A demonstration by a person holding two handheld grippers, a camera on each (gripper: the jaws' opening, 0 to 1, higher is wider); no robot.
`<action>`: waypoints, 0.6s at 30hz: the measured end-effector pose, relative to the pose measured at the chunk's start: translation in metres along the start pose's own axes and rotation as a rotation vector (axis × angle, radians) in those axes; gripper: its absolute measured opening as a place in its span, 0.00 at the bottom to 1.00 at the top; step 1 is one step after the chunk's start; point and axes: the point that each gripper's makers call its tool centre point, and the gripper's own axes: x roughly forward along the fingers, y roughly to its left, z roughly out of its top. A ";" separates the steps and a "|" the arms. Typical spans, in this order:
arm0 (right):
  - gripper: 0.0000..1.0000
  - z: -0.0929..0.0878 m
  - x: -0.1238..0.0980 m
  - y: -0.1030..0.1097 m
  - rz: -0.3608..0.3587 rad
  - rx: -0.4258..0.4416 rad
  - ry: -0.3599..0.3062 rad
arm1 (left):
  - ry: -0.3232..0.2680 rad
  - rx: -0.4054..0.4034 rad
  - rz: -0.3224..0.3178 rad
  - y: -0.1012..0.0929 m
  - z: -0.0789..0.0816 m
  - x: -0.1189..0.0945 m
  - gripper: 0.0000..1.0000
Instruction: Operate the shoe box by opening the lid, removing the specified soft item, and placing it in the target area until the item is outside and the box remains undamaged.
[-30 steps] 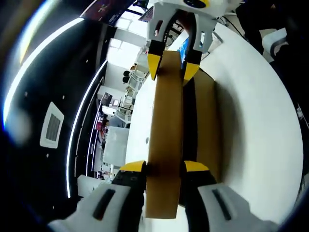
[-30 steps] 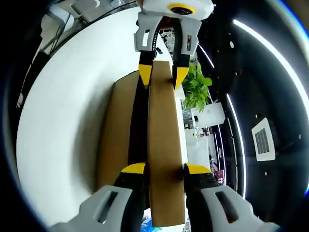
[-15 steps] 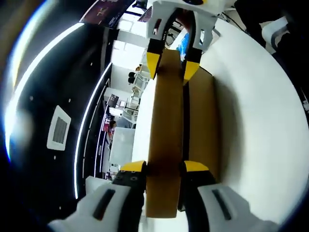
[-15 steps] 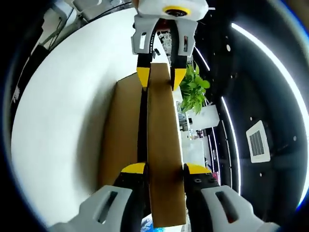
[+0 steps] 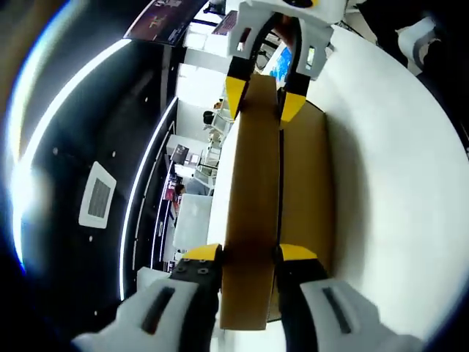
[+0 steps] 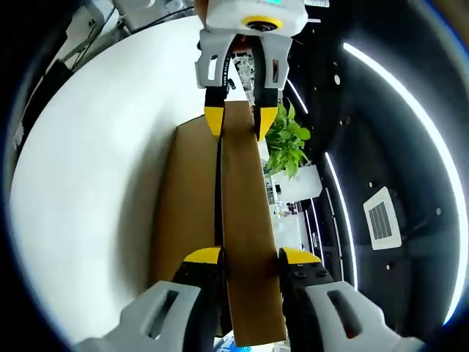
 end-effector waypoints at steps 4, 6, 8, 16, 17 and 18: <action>0.30 0.001 -0.001 0.000 0.021 0.024 0.002 | -0.004 0.006 0.004 0.000 0.000 0.000 0.29; 0.30 0.001 -0.001 0.000 0.047 0.033 0.008 | -0.001 0.008 -0.003 0.001 0.000 0.000 0.29; 0.30 0.002 -0.001 0.000 0.059 0.052 0.009 | 0.002 0.014 -0.006 0.001 0.000 0.000 0.29; 0.29 0.002 -0.002 0.003 0.063 0.051 0.005 | 0.000 0.028 0.002 0.000 0.000 0.000 0.29; 0.29 0.002 -0.002 0.003 0.066 0.045 0.002 | 0.000 0.033 0.003 0.000 0.001 0.000 0.29; 0.29 0.002 -0.002 0.003 0.071 0.042 0.000 | 0.001 0.037 0.004 0.000 0.001 -0.001 0.29</action>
